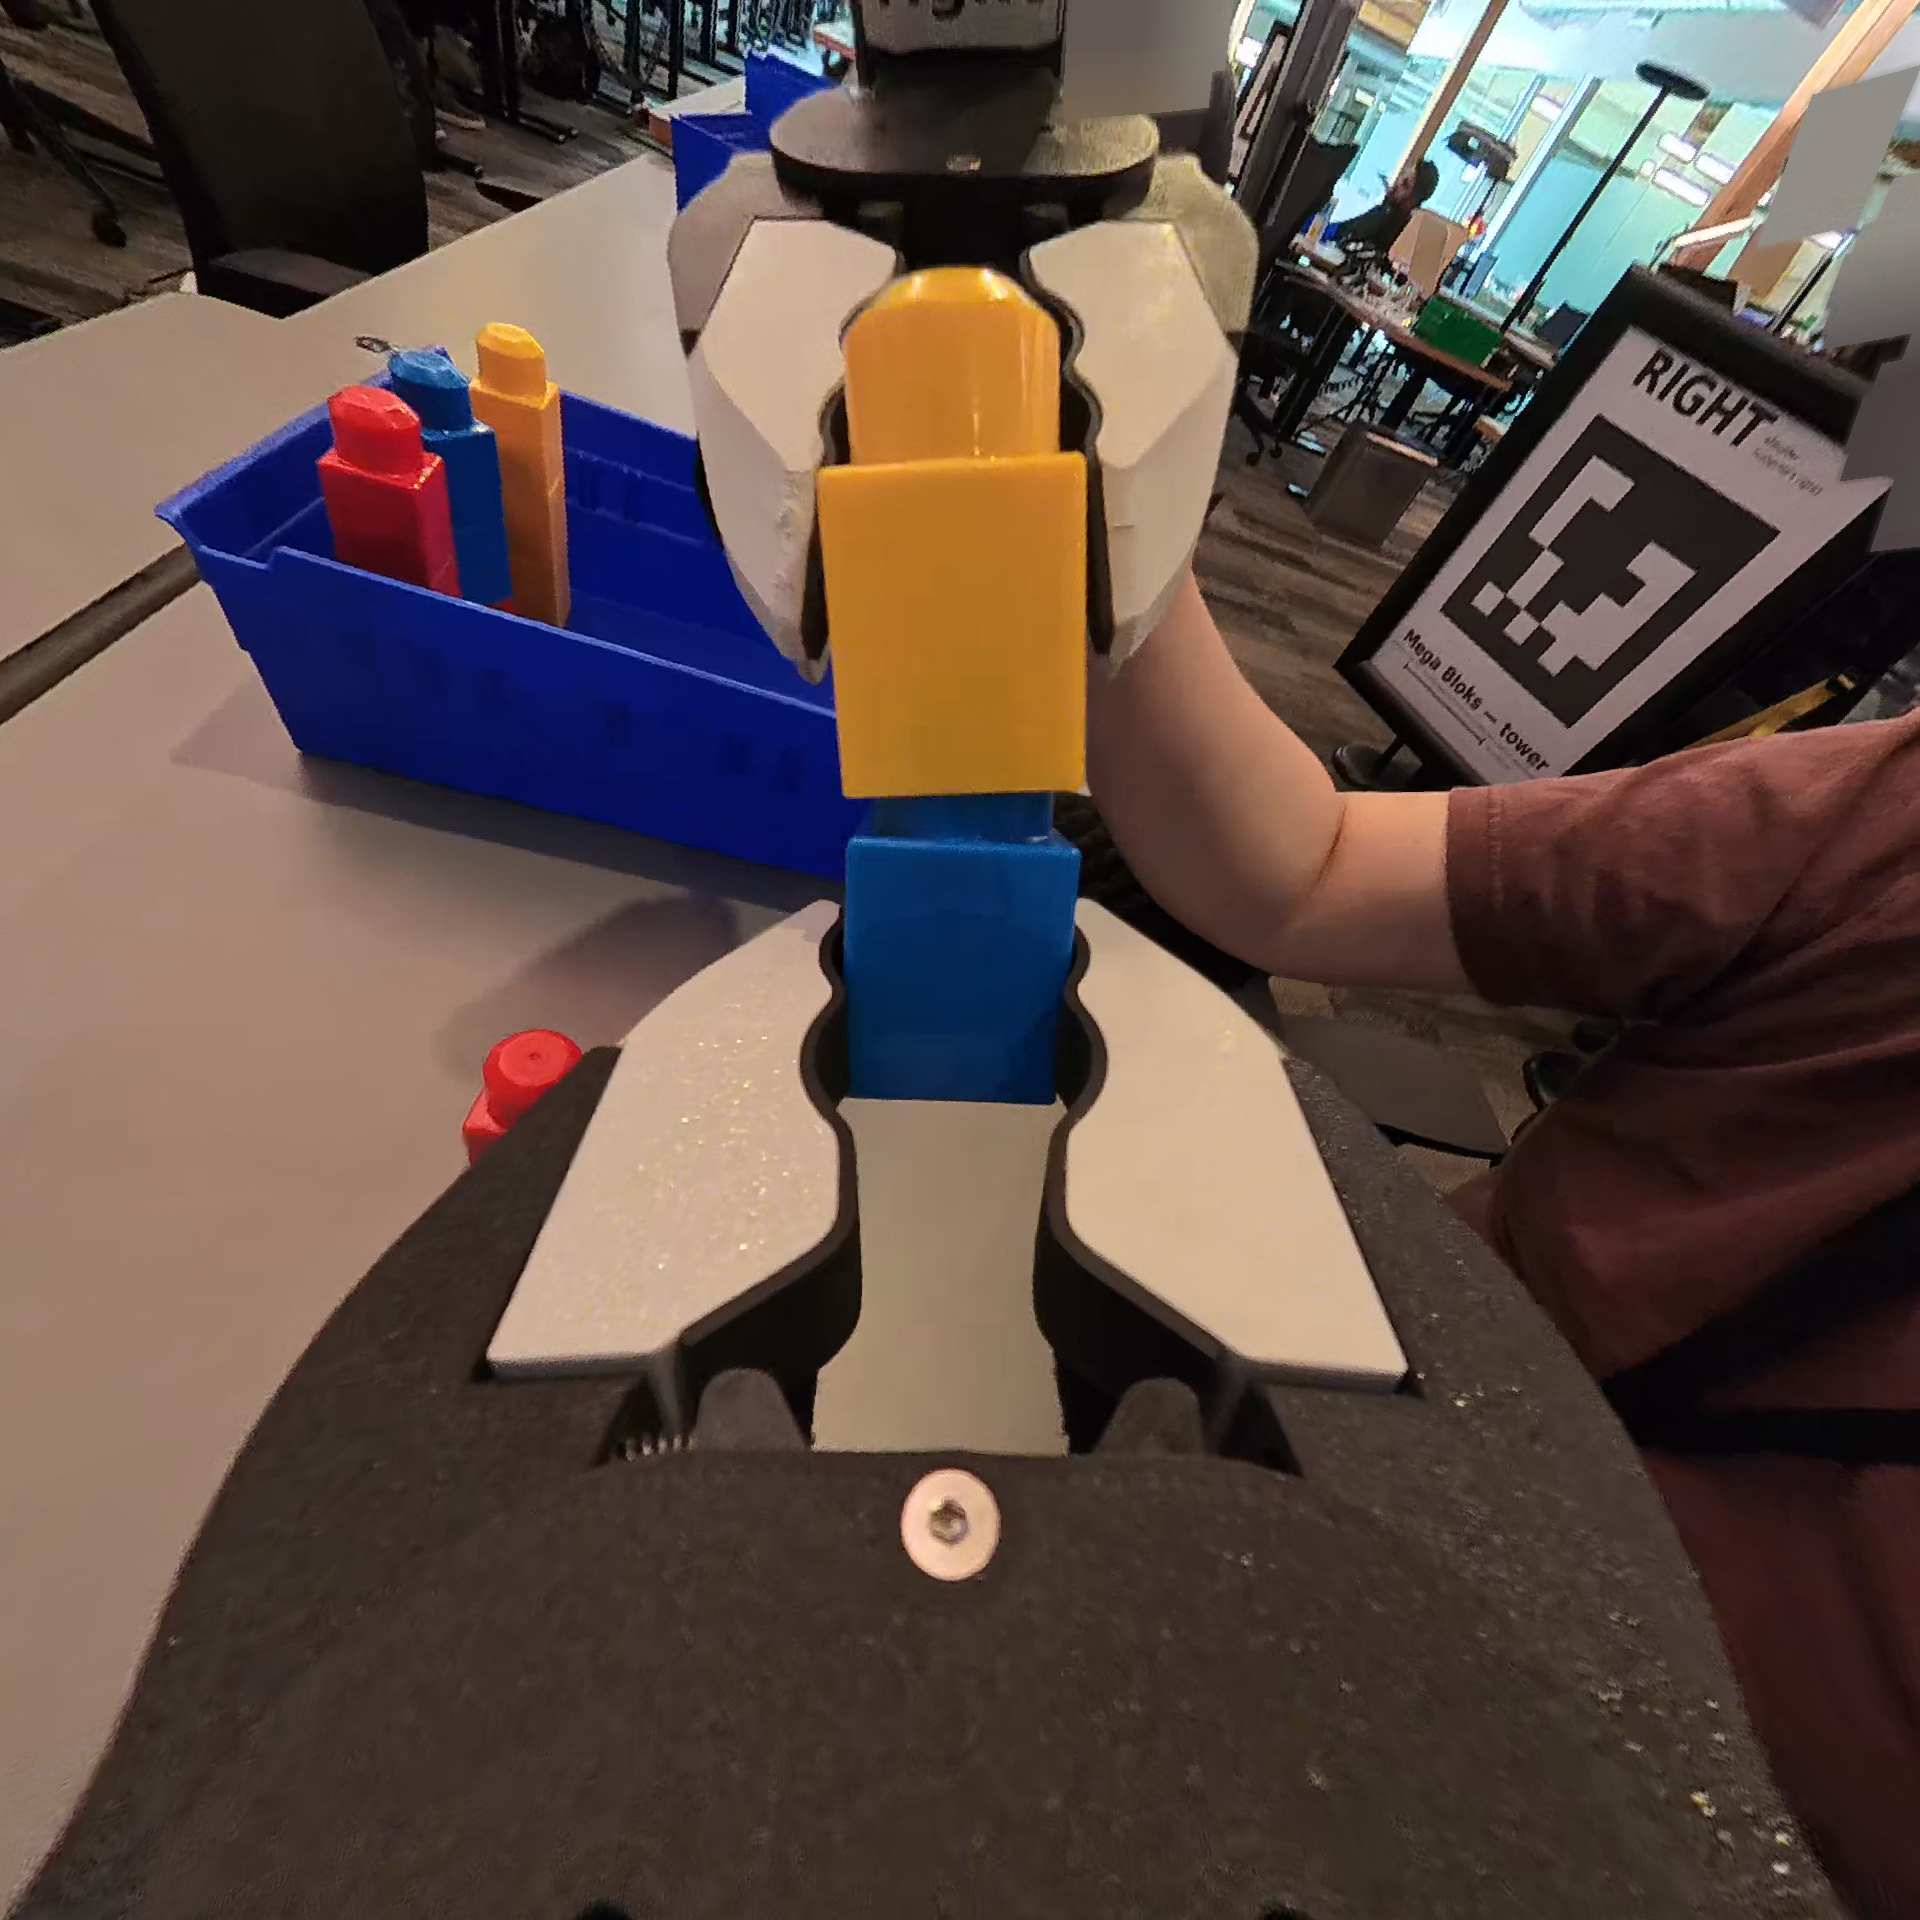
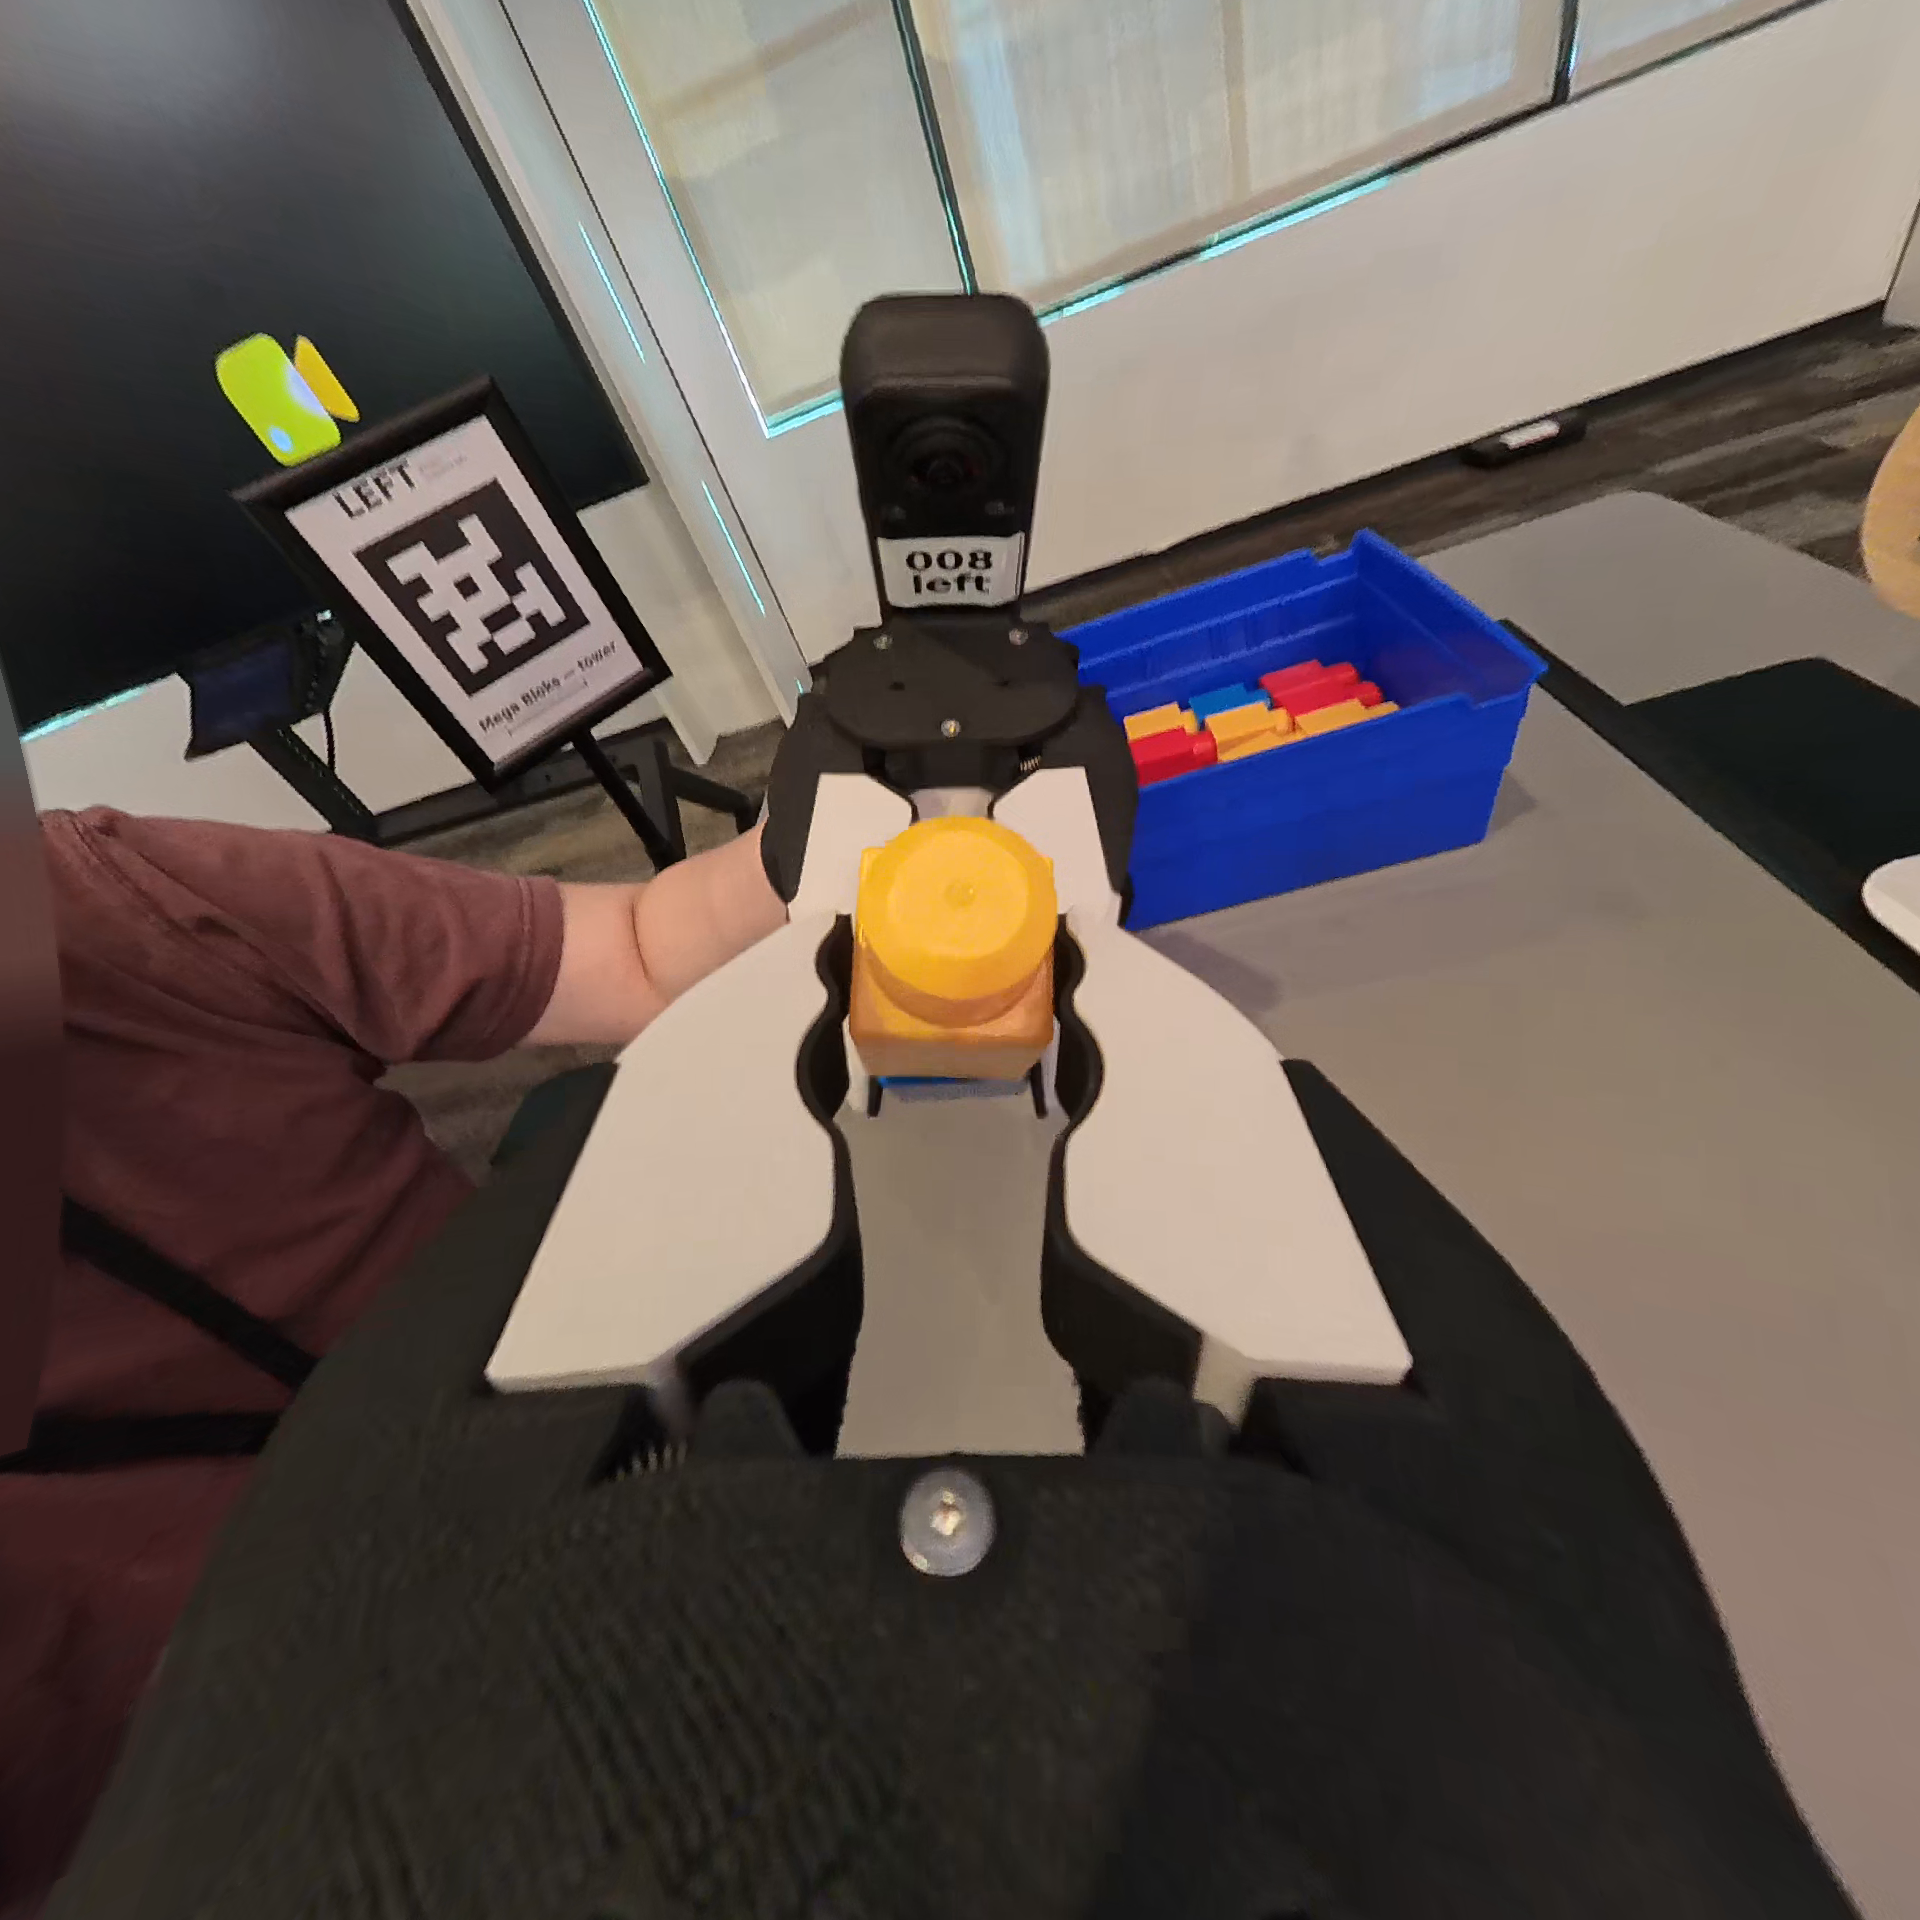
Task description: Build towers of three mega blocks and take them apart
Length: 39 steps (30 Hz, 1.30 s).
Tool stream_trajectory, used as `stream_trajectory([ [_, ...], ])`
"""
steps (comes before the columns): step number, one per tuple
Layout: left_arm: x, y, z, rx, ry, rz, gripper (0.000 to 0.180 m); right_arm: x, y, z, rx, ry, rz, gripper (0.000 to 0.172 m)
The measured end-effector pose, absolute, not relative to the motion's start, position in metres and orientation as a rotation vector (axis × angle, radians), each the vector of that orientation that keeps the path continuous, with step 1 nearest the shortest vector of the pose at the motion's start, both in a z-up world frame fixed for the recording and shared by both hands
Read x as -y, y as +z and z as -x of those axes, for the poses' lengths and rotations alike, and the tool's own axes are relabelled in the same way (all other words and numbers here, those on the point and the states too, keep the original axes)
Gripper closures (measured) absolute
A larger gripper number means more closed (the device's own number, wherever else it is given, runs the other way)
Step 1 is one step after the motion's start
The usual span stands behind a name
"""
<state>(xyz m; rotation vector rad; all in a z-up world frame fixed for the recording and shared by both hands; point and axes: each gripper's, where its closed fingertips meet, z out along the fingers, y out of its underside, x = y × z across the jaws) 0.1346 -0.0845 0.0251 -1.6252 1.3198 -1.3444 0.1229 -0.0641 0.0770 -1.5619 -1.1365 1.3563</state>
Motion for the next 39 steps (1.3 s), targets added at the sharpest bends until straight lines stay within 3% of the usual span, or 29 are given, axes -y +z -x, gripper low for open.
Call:
stream_trajectory([
  [13, 0.089, 0.038, -0.132, -1.225, -1.59, 1.627, 0.145, 0.062, 0.089, -0.113, 1.084, 1.322, 1.456, 0.134],
  [39, 0.081, 0.044, -0.128, -1.186, -1.463, 1.637, 0.146, 0.057, 0.093, -0.105, 0.972, 1.403, 1.444, 0.134],
])
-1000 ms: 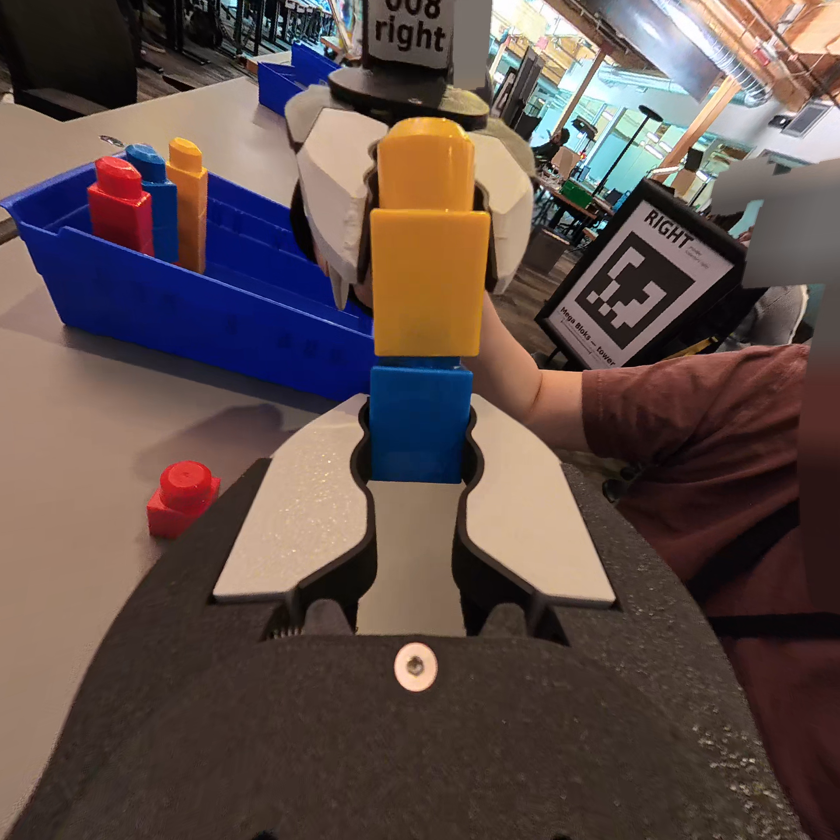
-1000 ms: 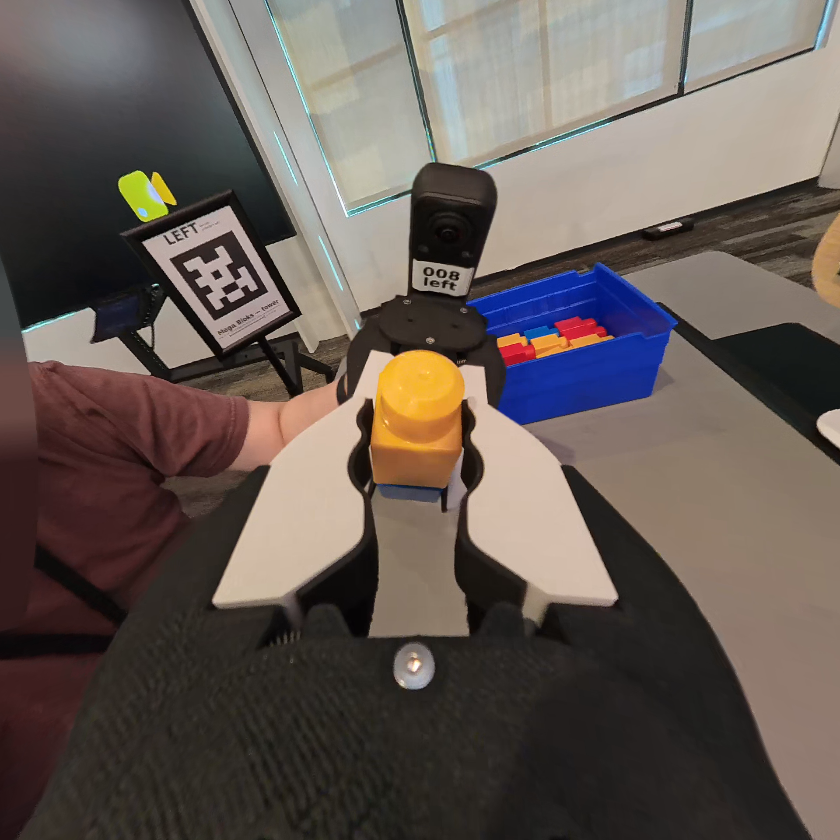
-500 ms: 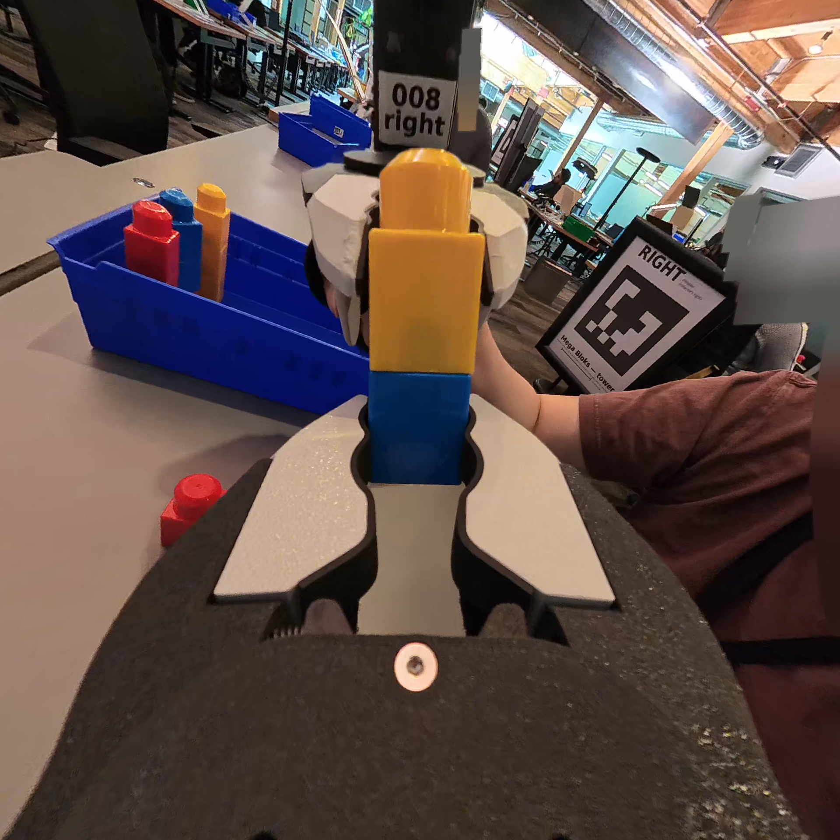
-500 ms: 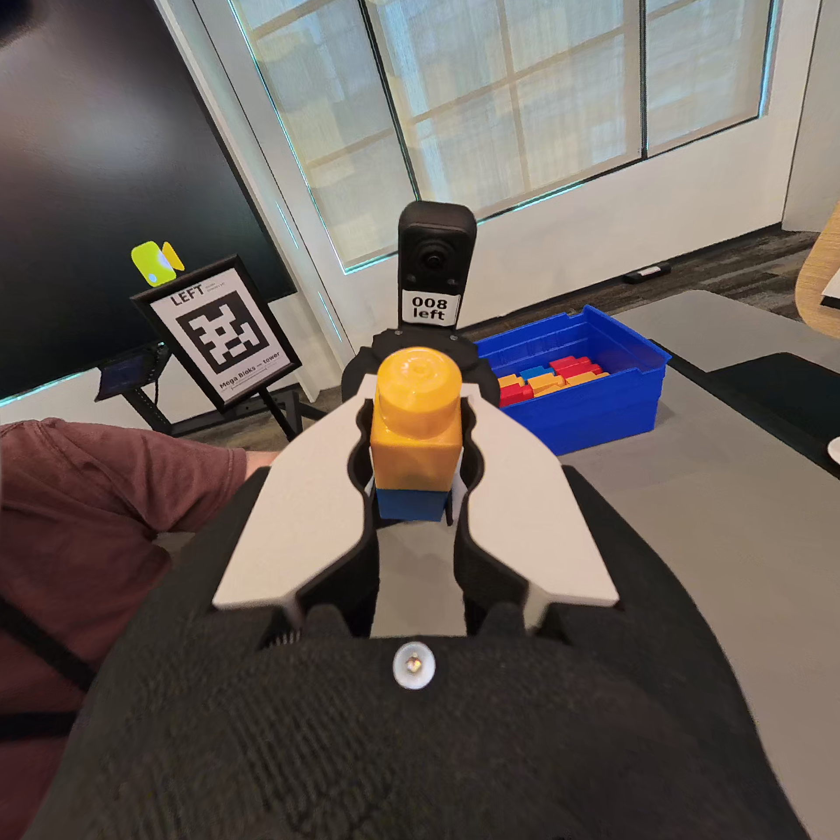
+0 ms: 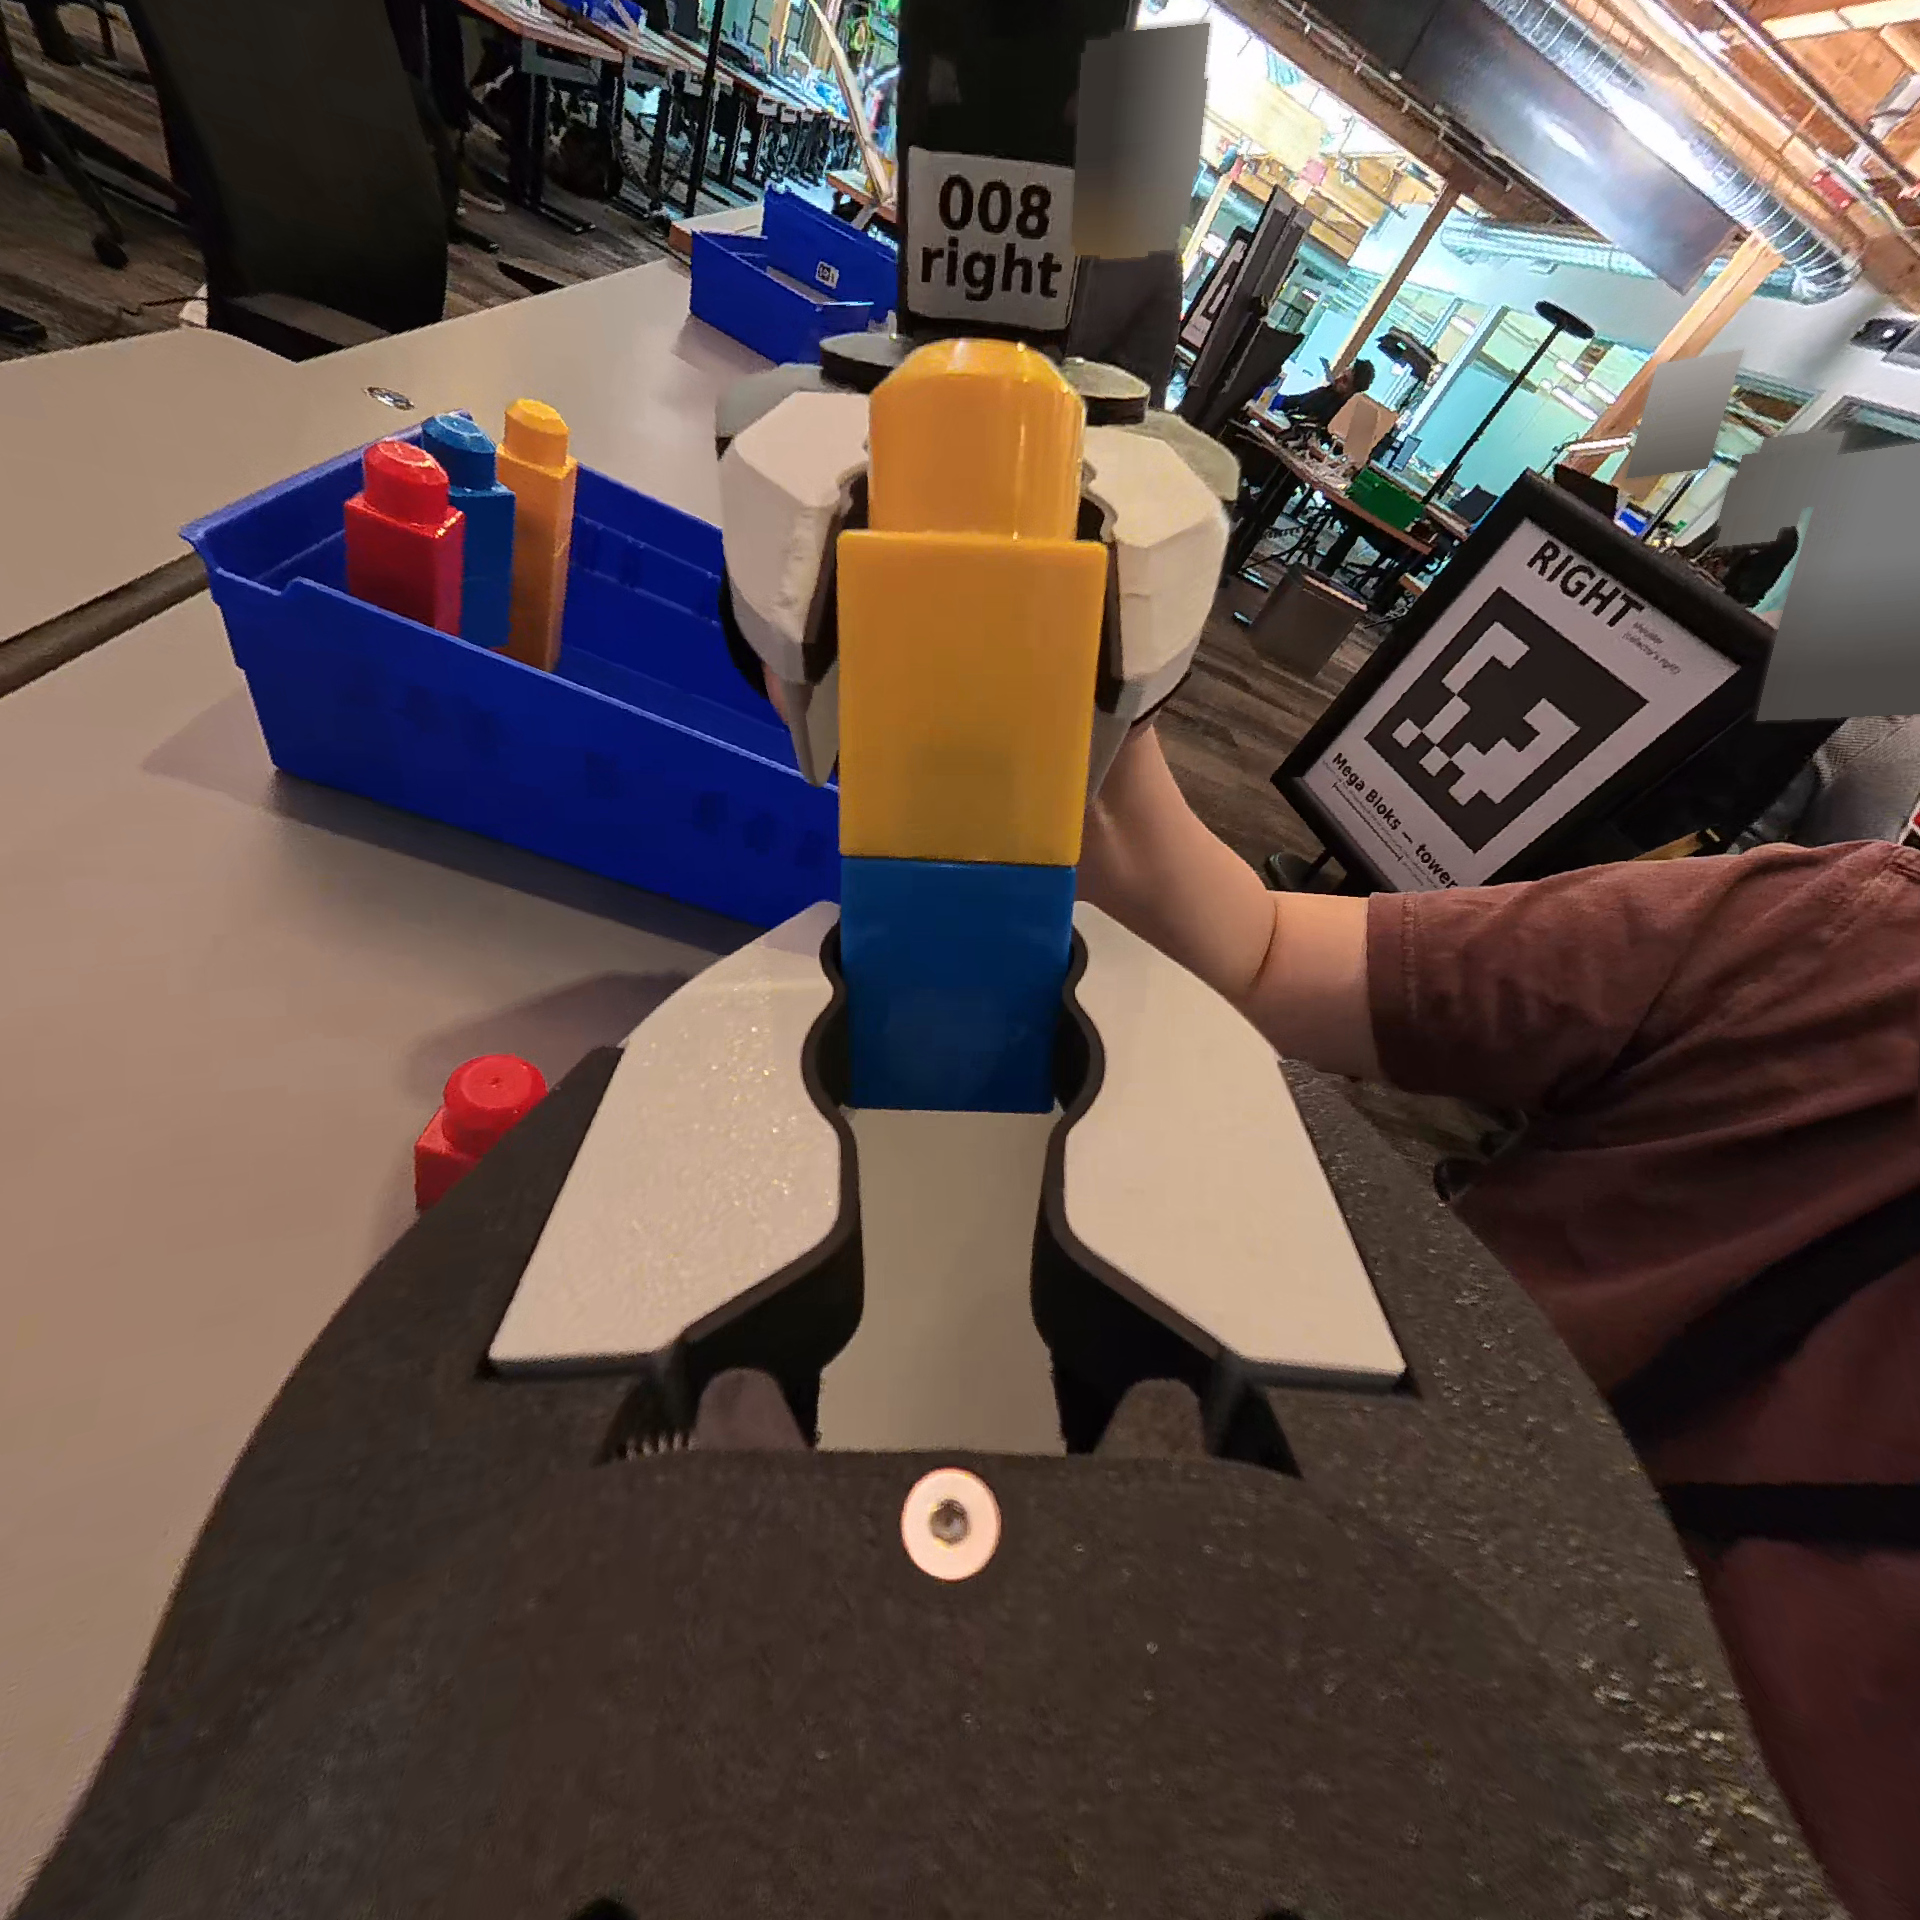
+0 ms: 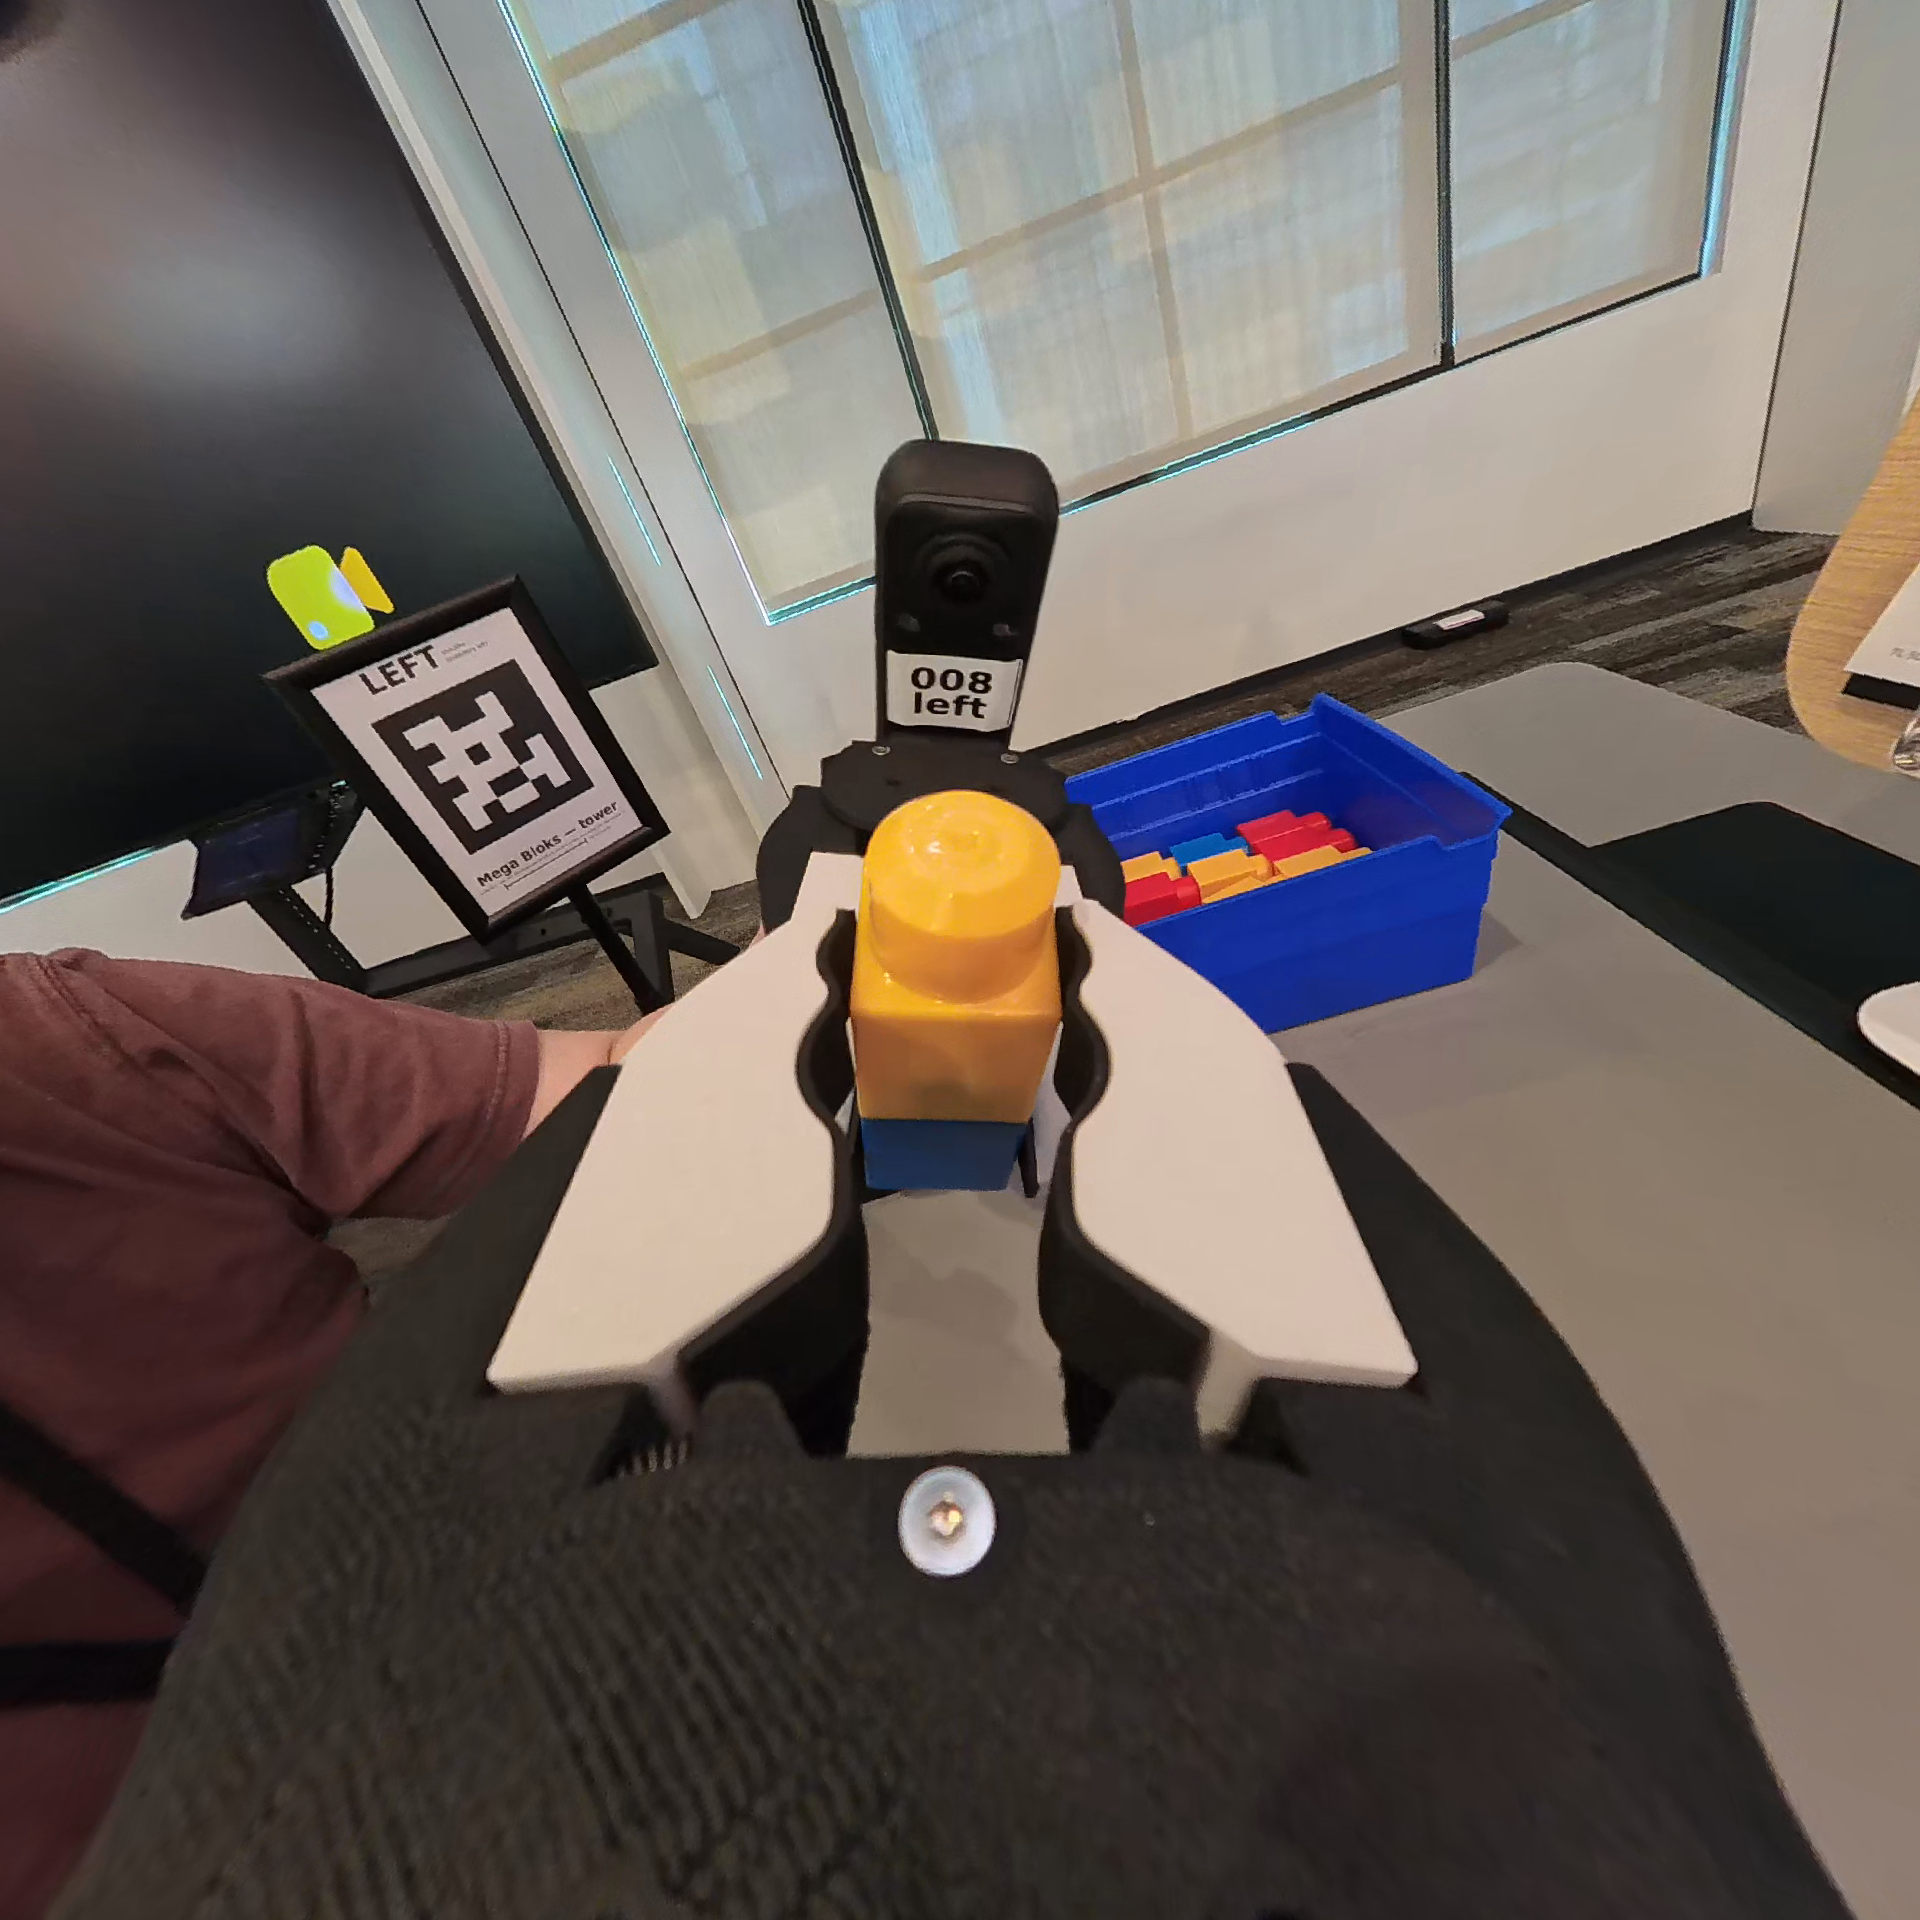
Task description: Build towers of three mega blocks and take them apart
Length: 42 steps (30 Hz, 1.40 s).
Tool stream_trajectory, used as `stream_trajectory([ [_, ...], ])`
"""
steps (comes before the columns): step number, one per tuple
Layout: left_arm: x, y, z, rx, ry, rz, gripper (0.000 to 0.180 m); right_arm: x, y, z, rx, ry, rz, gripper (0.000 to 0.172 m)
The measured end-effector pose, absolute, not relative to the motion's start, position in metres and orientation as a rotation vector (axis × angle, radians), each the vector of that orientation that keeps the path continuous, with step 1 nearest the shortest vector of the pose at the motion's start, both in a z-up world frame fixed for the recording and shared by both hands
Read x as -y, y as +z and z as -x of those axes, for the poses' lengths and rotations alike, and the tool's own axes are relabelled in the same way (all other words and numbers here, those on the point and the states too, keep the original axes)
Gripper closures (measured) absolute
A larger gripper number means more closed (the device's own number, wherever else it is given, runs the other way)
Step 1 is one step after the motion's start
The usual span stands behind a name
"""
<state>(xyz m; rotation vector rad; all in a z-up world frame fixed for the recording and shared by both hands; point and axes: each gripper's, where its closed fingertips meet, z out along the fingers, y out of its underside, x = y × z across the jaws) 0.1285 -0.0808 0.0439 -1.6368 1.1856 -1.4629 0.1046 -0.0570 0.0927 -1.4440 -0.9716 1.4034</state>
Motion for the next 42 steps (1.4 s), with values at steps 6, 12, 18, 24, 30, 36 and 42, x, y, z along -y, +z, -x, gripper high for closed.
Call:
stream_trajectory([
  [6, 0.084, 0.035, -0.13, -1.251, -1.435, 1.663, 0.146, 0.06, 0.087, -0.101, 1.023, 1.389, 1.453, 0.134],
  [12, 0.09, 0.031, -0.134, -1.292, -1.45, 1.654, 0.145, 0.064, 0.084, -0.099, 1.056, 1.379, 1.46, 0.134],
  [18, 0.091, 0.03, -0.133, -1.312, -1.434, 1.653, 0.145, 0.066, 0.083, -0.098, 1.066, 1.375, 1.467, 0.134],
  [24, 0.087, 0.028, -0.134, -1.278, -1.447, 1.676, 0.144, 0.065, 0.078, -0.099, 1.095, 1.331, 1.492, 0.134],
  [30, 0.086, 0.029, -0.133, -1.273, -1.466, 1.66, 0.144, 0.065, 0.074, -0.096, 1.106, 1.333, 1.511, 0.134],
  [36, 0.085, 0.032, -0.133, -1.232, -1.507, 1.674, 0.143, 0.064, 0.077, -0.096, 1.089, 1.343, 1.504, 0.134],
  [42, 0.086, 0.018, -0.131, -1.266, -1.505, 1.763, 0.14, 0.06, 0.072, -0.096, 1.079, 1.337, 1.517, 0.134],
])
